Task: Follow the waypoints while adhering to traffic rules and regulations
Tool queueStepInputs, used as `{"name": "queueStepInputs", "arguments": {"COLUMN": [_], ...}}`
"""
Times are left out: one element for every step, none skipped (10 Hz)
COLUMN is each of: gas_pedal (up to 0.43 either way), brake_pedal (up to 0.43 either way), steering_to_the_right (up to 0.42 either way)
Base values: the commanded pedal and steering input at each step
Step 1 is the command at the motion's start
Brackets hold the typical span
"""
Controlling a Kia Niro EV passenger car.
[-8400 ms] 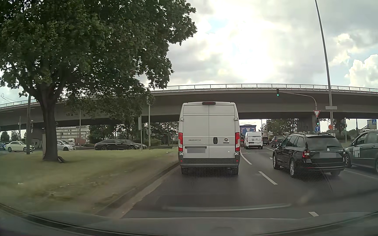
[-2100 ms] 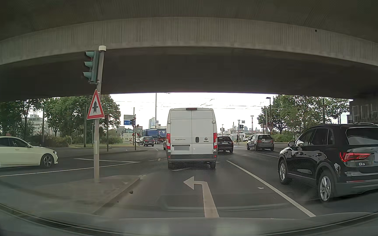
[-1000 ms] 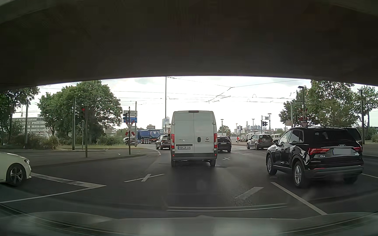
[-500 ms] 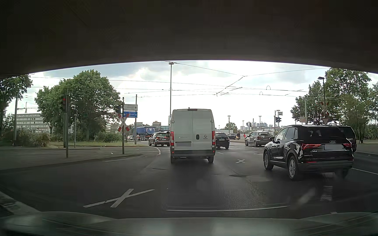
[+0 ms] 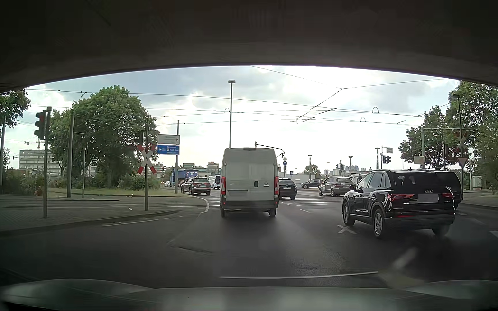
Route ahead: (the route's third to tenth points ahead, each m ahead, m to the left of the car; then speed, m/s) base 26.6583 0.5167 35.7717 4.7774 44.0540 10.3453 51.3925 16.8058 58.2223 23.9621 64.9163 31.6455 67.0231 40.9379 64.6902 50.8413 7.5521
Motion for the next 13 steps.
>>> {"name": "queueStepInputs", "arguments": {"gas_pedal": [0.11,0.11,0.11,0.098,0.087,0.079,0.067,0.047,0.039,0.039,0.02,0.02,0.008], "brake_pedal": [0.037,0.03,0.037,0.03,0.03,0.037,0.03,0.03,0.03,0.03,0.03,0.03,0.03], "steering_to_the_right": [-0.024,-0.024,-0.024,-0.024,-0.024,-0.026,-0.026,-0.026,-0.026,-0.026,-0.026,-0.026,-0.026]}}
